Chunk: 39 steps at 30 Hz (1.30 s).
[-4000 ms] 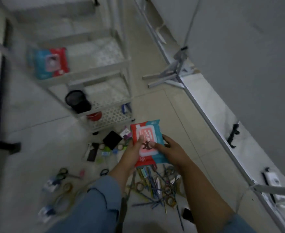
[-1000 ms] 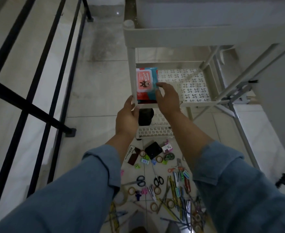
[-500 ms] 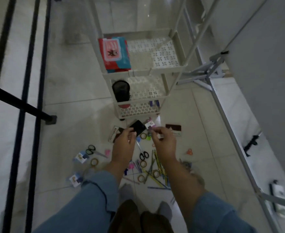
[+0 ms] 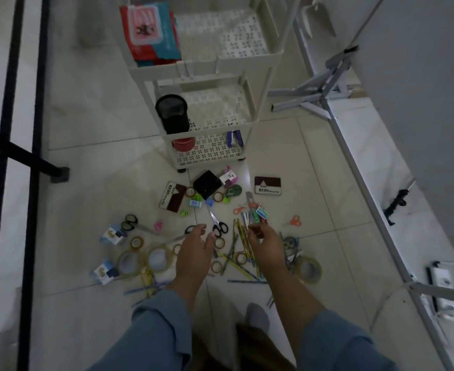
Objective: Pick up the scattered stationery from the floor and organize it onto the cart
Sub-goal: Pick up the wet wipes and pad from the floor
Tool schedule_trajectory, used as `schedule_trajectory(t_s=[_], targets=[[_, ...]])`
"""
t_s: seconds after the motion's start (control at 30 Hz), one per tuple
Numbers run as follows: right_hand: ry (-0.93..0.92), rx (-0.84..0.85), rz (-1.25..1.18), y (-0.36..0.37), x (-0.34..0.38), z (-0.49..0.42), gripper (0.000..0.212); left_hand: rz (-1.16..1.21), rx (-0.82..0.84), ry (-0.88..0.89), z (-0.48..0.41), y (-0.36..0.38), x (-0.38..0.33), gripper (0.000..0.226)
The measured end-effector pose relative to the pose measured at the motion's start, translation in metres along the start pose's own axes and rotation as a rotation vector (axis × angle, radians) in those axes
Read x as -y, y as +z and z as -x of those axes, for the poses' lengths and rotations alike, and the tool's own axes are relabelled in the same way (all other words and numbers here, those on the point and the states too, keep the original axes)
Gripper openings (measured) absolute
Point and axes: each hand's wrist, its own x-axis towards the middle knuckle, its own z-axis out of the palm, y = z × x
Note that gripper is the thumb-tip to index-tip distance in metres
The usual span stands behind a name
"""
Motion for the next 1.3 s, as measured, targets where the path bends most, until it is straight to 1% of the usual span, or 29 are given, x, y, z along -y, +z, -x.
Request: schedule_trajectory(t_s=[0.1,0.17,0.23,0.33,0.4,0.47,0.53,0.57,0.6,0.63,0.67,0.77,0.8,0.83,0.87,0.93,0.97,1.03,1.1,1.13,1.17,1.2,1.23,1.3], targets=[[0.026,-0.038,-0.026,0.024,-0.02,-0.025,0.017,-0.053,-0.032,0.008,-0.034,0.013,0.023,0.04],[0.022,-0.062,-0.027,0.046,-0.044,-0.052,0.016,-0.061,-0.045,0.007,-0.064,0.033,0.043,0.041],[-0.011,-0.08,-0.034,0.071,-0.077,-0.084,0.015,-0.053,-0.068,0.02,-0.096,0.062,0.068,0.042],[-0.046,-0.098,-0.027,0.104,-0.137,-0.145,0.015,-0.032,-0.157,0.042,-0.148,0.111,0.111,0.042],[-0.057,-0.172,0.044,0.117,-0.179,-0.192,0.016,-0.026,-0.221,0.084,-0.183,0.142,0.14,0.043],[-0.097,-0.311,0.131,0.125,-0.215,-0.237,0.018,-0.007,-0.295,0.132,-0.222,0.167,0.169,0.041],[-0.105,-0.44,0.186,0.128,-0.242,-0.276,0.025,0.014,-0.375,0.161,-0.26,0.184,0.191,0.04],[-0.116,-0.474,0.213,0.128,-0.251,-0.294,0.029,0.024,-0.406,0.18,-0.278,0.187,0.198,0.042],[-0.138,-0.469,0.231,0.128,-0.257,-0.309,0.032,0.034,-0.435,0.185,-0.294,0.187,0.203,0.043],[-0.162,-0.43,0.247,0.129,-0.26,-0.323,0.035,0.054,-0.461,0.177,-0.309,0.185,0.208,0.043],[-0.176,-0.359,0.291,0.131,-0.266,-0.335,0.039,0.068,-0.476,0.149,-0.321,0.18,0.213,0.042],[-0.189,-0.065,0.572,0.138,-0.278,-0.351,0.057,0.06,-0.512,0.046,-0.339,0.165,0.228,0.042],[-0.163,-0.011,0.588,0.138,-0.281,-0.355,0.06,0.062,-0.542,0.0,-0.338,0.159,0.231,0.042],[-0.134,0.015,0.554,0.137,-0.28,-0.352,0.058,0.06,-0.586,-0.044,-0.336,0.155,0.234,0.041],[-0.121,0.009,0.492,0.136,-0.282,-0.35,0.055,0.051,-0.638,-0.084,-0.333,0.15,0.238,0.041],[-0.179,-0.103,0.42,0.131,-0.286,-0.34,0.042,0.017,-0.701,-0.102,-0.33,0.141,0.249,0.043],[-0.206,-0.199,0.373,0.127,-0.288,-0.333,0.036,-0.021,-0.688,-0.097,-0.331,0.138,0.258,0.048],[-0.201,-0.345,0.275,0.124,-0.288,-0.323,0.029,-0.097,-0.587,-0.132,-0.334,0.132,0.272,0.063],[-0.16,-0.41,0.229,0.124,-0.285,-0.321,0.03,-0.125,-0.515,-0.153,-0.34,0.129,0.278,0.075],[-0.144,-0.44,0.216,0.126,-0.281,-0.323,0.033,-0.125,-0.497,-0.155,-0.342,0.127,0.277,0.079],[-0.088,-0.474,0.197,0.127,-0.275,-0.326,0.04,-0.121,-0.489,-0.159,-0.343,0.125,0.275,0.081],[0.008,-0.507,0.158,0.129,-0.268,-0.328,0.053,-0.118,-0.485,-0.173,-0.343,0.124,0.272,0.083],[0.149,-0.516,0.106,0.129,-0.261,-0.33,0.069,-0.126,-0.479,-0.191,-0.343,0.124,0.27,0.085],[0.373,-0.485,0.041,0.13,-0.251,-0.332,0.096,-0.161,-0.459,-0.259,-0.339,0.124,0.266,0.09]])
